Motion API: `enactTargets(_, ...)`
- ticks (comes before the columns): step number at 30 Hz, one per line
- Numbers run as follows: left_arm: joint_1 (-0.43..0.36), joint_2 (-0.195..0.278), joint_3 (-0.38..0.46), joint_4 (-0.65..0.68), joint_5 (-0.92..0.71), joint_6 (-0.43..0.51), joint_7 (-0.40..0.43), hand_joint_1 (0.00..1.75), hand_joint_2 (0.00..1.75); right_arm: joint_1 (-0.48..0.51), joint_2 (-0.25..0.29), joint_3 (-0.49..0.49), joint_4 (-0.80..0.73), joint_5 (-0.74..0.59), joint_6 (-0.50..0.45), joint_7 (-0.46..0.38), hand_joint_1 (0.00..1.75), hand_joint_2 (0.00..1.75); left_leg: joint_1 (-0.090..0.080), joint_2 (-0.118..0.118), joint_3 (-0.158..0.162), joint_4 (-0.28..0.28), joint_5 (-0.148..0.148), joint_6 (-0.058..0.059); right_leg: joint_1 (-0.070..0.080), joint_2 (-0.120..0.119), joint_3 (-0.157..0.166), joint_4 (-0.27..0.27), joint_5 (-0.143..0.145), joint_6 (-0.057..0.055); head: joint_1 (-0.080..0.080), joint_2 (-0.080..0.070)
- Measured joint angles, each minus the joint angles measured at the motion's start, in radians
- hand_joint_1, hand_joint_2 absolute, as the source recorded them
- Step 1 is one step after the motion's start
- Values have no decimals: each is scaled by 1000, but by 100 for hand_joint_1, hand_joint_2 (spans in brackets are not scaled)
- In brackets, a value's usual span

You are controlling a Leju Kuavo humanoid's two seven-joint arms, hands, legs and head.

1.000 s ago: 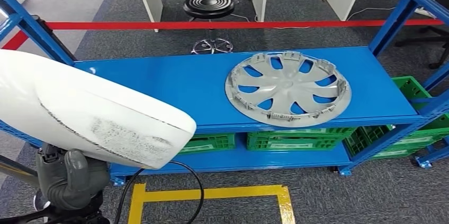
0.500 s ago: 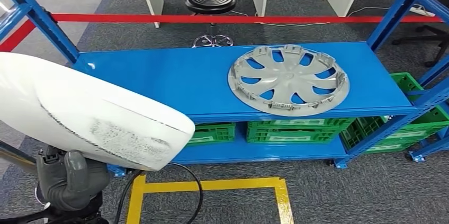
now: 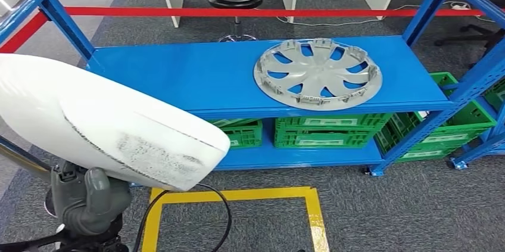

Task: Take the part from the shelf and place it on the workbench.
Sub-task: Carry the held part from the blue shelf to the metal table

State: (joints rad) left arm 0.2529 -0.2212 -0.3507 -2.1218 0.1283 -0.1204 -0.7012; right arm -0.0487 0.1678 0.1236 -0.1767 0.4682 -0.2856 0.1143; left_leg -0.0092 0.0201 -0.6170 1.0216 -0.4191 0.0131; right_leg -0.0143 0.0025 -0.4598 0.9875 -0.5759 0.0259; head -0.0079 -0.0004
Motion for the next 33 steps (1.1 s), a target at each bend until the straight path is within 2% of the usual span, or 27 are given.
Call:
enactTargets(1, -9, 6, -14, 6, 6, 15, 0, 175, 175, 1, -1, -2, 0, -7, -5, -3, 0, 0, 2, -2, -3, 4, -7, -6, -1, -1, -7, 0, 6, -9, 0, 0)
enactTargets(2, -17, 11, -28, 13, 13, 25, 0, 175, 175, 3, -2, -5, 1, -19, -2, -1, 0, 0, 3, -3, -7, 17, -31, -12, -2, -3, -15, -1, 15, -18, -1, 0)
enactTargets(3, -26, 15, -39, 22, 19, 31, 0, 175, 175, 4, -3, -11, 1, -33, 6, 4, 0, 0, 5, -5, -13, 47, -73, -18, -3, -5, -25, -2, 26, -26, -2, 0)
enactTargets(5, -45, 22, -56, 40, 23, 36, 0, 175, 175, 5, -4, -26, 1, -52, 27, 19, 0, 0, 9, -7, -28, 154, -178, -28, -2, -7, -45, 0, 47, -32, -4, 0)
enactTargets(6, -55, 25, -63, 48, 25, 35, 0, 175, 175, 5, -5, -32, 2, -57, 37, 26, 0, 0, 10, -7, -32, 211, -209, -30, -1, -7, -57, 3, 59, -32, -4, 0)
enactTargets(7, -63, 27, -70, 56, 28, 34, 0, 175, 175, 5, -5, -37, 2, -62, 46, 35, 0, 0, 11, -7, -29, 250, -214, -30, 0, -7, -71, 6, 69, -32, -4, 0)
enactTargets(8, -71, 29, -75, 63, 32, 34, 0, 175, 175, 5, -6, -43, 2, -71, 56, 44, 0, 0, 11, -7, -13, 256, -198, -29, 1, -7, -86, 10, 79, -31, -4, 0)
enactTargets(9, -79, 30, -80, 69, 36, 33, 0, 175, 175, 5, -6, -50, 2, -82, 67, 53, 0, 0, 11, -7, 18, 226, -168, -25, 2, -6, -102, 15, 88, -29, -4, 0)
enactTargets(10, -87, 31, -85, 75, 39, 32, 0, 175, 175, 5, -6, -59, 2, -96, 80, 59, 0, 0, 11, -9, 61, 165, -139, -19, 3, -6, -114, 19, 94, -28, -4, 0)
enactTargets(11, -97, 31, -90, 81, 41, 33, 0, 175, 175, 5, -6, -69, 2, -110, 94, 62, 0, 0, 9, -12, 107, 92, -125, -11, 4, -5, -124, 24, 101, -25, -4, 0)
enactTargets(13, -113, 32, -99, 93, 43, 35, 0, 175, 175, 4, -5, -89, 2, -130, 119, 56, 0, 0, 4, -18, 164, -14, -125, 0, 4, -4, -139, 26, 117, -16, -3, 0)
enactTargets(14, -119, 32, -102, 98, 44, 36, 0, 175, 175, 3, -5, -97, 2, -136, 129, 51, 0, 0, 1, -20, 170, -35, -130, 4, 3, -4, -145, 25, 128, -10, -3, 0)
enactTargets(16, -127, 32, -108, 105, 44, 37, 0, 175, 175, 3, -6, -109, 2, -141, 138, 46, 0, 0, 1, -18, 155, -48, -118, 10, 1, -4, -157, 24, 139, 3, -3, 0)
enactTargets(17, -130, 31, -110, 109, 44, 37, 0, 175, 175, 4, -6, -115, 2, -143, 143, 42, 0, 0, 3, -16, 147, -54, -110, 16, 1, -3, -166, 33, 125, 7, -1, 0)
enactTargets(18, -133, 31, -112, 113, 45, 37, 0, 175, 175, 5, -6, -120, 2, -145, 148, 37, 0, 0, 5, -14, 136, -60, -100, 21, 2, -3, -178, 57, 93, 11, 2, 0)
enactTargets(20, -136, 31, -113, 119, 48, 35, 0, 175, 175, 5, -6, -129, 2, -151, 163, 24, 0, 0, 6, -11, 113, -63, -79, 29, 1, -3, -210, 160, 1, 17, 10, 0)
enactTargets(21, -137, 31, -113, 121, 50, 35, 0, 175, 175, 5, -6, -134, 2, -153, 169, 20, 0, 0, 4, -10, 101, -62, -69, 30, 1, -2, -224, 222, -30, 19, 12, 0)
enactTargets(22, -137, 31, -113, 125, 52, 35, 0, 175, 175, 6, -7, -139, 2, -155, 174, 16, 0, 0, 3, -8, 88, -61, -58, 30, 1, -3, -232, 274, -35, 21, 13, 0)
enactTargets(23, -138, 31, -113, 128, 53, 35, 0, 175, 175, 6, -7, -143, 2, -157, 178, 13, 0, 0, 2, -6, 76, -59, -49, 30, 1, -3, -228, 298, -16, 22, 14, 0)
enactTargets(24, -139, 31, -113, 130, 54, 35, 0, 175, 175, 7, -7, -146, 2, -159, 182, 10, 0, 0, 1, -5, 64, -56, -40, 28, 1, -3, -206, 289, 18, 22, 14, 0)
enactTargets(25, -140, 31, -113, 133, 54, 35, 0, 175, 175, 7, -8, -150, 2, -163, 186, 4, 0, 0, 1, -5, 53, -52, -33, 26, 1, -3, -166, 244, 49, 21, 14, 0)
enactTargets(26, -140, 31, -113, 134, 54, 34, 0, 175, 175, 7, -8, -153, 2, -166, 189, -3, 0, 0, 0, -5, 44, -46, -28, 23, 2, -4, -111, 172, 61, 20, 14, 0)
enactTargets(27, -141, 31, -113, 135, 54, 34, 0, 175, 175, 6, -8, -157, 1, -169, 191, -11, 0, 0, -2, -5, 36, -39, -24, 19, 2, -4, -57, 96, 57, 18, 14, 0)
enactTargets(28, -142, 31, -113, 135, 54, 33, 0, 175, 175, 5, -8, -162, 1, -170, 194, -18, 0, 0, -4, -5, 30, -31, -20, 14, 3, -3, -20, 35, 42, 16, 14, 0)
enactTargets(29, -143, 31, -113, 136, 54, 32, 0, 175, 175, 4, -8, -165, 1, -169, 199, -22, 0, 0, -5, -5, 24, -25, -16, 10, 4, -2, 0, -2, 23, 12, 14, 0)
enactTargets(31, -146, 31, -114, 138, 56, 27, 0, 175, 175, 4, -8, -169, 1, -157, 210, -24, 0, 0, -5, -5, 16, -18, -10, 1, 2, -4, -4, -19, 15, -2, 14, 0)
enactTargets(33, -148, 31, -114, 142, 59, 22, 0, 175, 175, 5, -8, -169, 2, -146, 220, -21, 0, 0, -3, -8, 1, 18, -45, -11, -1, -10, -11, -21, 22, -19, 12, 0)
